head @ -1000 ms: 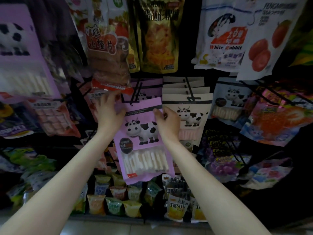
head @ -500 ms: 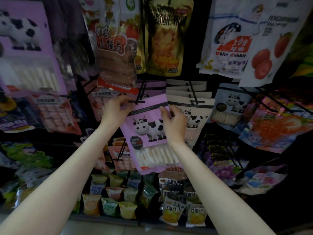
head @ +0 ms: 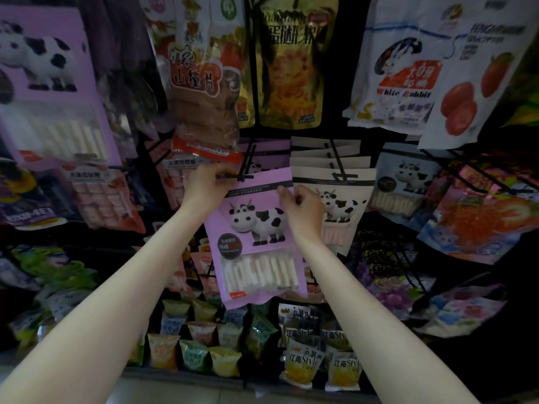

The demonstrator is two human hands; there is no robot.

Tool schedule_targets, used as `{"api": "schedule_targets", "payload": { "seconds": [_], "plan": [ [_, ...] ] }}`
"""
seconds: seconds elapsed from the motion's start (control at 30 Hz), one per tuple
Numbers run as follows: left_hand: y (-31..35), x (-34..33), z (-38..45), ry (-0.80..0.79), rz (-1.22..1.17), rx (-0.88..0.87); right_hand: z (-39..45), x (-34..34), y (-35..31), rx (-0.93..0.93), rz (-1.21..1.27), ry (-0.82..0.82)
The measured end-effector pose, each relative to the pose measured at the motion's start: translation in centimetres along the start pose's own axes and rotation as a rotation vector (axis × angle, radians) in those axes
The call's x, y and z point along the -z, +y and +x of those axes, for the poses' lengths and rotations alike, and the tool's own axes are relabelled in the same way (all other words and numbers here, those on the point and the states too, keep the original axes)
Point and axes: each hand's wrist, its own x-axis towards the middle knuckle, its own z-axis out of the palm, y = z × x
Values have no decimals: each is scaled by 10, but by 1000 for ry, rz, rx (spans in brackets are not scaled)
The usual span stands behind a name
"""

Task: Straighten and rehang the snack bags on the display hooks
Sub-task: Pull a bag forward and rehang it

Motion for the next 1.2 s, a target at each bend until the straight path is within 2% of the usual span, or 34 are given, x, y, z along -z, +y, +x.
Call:
{"api": "schedule_targets", "payload": {
  "seconds": [0.13, 0.23, 0.33, 0.57, 0.7, 0.83, 1.0, 1.1, 1.2],
  "plan": [
    [-5, -12, 12, -35, 24, 34, 4, 4, -1, -11, -48, -43],
    [-7, -19, 9, 46, 9, 48, 10, 4, -1, -37, -151, -86],
    [-14, -19, -6, 174, 32, -46, 14, 0, 1, -40, -281, -99],
    [-18, 5, -33, 210, -35, -52, 45, -25, -15, -46, -550, -44],
    [-13, 25, -37, 294, -69, -36, 48, -21, -5, -103, -647, -136],
    [-2, 35, -38, 382, -96, -157, 24, 0, -3, -30, -543, -155],
    [27, 32, -25, 350, -119, -293, 0, 23, -52, 160, -88, -135],
    [40, 26, -18, 266, -102, -327, 19, 38, -84, 249, -68, -85],
    [35, 18, -13, 46, -9, -232, 56, 43, -102, 235, -119, -108]
  ]
}}
